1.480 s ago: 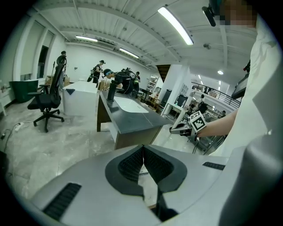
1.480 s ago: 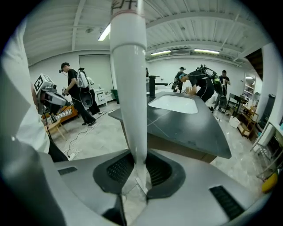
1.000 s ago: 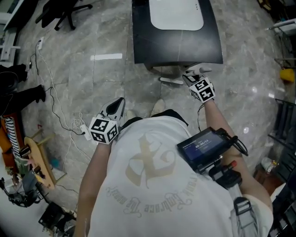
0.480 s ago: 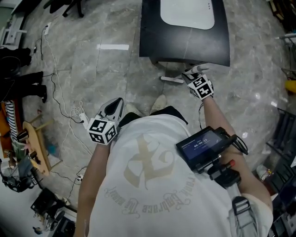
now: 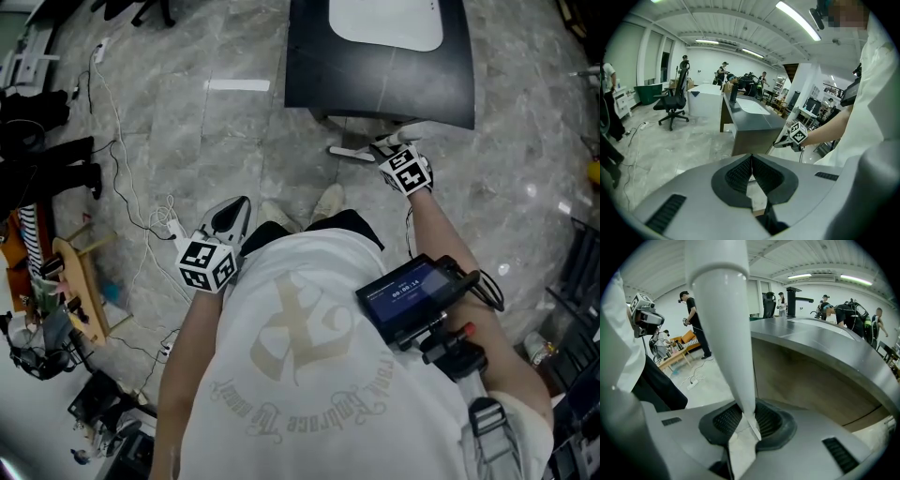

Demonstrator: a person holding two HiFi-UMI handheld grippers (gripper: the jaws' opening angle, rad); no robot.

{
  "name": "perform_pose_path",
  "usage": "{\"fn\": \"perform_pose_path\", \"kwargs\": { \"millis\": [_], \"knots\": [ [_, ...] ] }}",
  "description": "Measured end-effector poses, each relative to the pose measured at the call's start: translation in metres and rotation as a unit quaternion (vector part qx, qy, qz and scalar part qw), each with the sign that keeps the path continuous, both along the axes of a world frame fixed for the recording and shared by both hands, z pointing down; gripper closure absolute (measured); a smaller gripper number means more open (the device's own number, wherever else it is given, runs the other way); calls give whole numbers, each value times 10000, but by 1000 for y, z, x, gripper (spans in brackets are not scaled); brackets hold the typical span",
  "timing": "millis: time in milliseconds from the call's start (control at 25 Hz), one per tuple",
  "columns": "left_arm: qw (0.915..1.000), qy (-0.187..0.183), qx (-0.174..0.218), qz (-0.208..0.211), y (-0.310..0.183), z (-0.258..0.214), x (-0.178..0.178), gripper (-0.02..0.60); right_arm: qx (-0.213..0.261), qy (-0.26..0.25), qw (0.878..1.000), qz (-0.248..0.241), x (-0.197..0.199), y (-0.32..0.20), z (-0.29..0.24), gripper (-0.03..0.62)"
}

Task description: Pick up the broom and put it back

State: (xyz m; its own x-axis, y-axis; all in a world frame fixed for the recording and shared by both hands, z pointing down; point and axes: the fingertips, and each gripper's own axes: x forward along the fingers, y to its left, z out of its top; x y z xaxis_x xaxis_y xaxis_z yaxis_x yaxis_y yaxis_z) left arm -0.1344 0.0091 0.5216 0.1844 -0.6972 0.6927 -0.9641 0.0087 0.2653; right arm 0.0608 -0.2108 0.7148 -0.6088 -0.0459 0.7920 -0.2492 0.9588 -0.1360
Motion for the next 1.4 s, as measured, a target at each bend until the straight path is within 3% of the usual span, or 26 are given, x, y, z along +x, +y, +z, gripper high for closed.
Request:
{"fn": "perform_pose_path", "kwargs": {
  "millis": [360,1200,1400],
  "knots": [
    [9998,-62,-79,167,-2,-4,4,569,-75,-96,9999,114,-9,-9,-1,496],
    [9999,-130,-43,-94,33,-20,-2,568,-185,-38,9964,826,-16,-32,-16,494],
    [9999,-146,-49,-73,32,-16,0,568,-267,-143,9954,913,-16,-34,-13,452]
  ]
}}
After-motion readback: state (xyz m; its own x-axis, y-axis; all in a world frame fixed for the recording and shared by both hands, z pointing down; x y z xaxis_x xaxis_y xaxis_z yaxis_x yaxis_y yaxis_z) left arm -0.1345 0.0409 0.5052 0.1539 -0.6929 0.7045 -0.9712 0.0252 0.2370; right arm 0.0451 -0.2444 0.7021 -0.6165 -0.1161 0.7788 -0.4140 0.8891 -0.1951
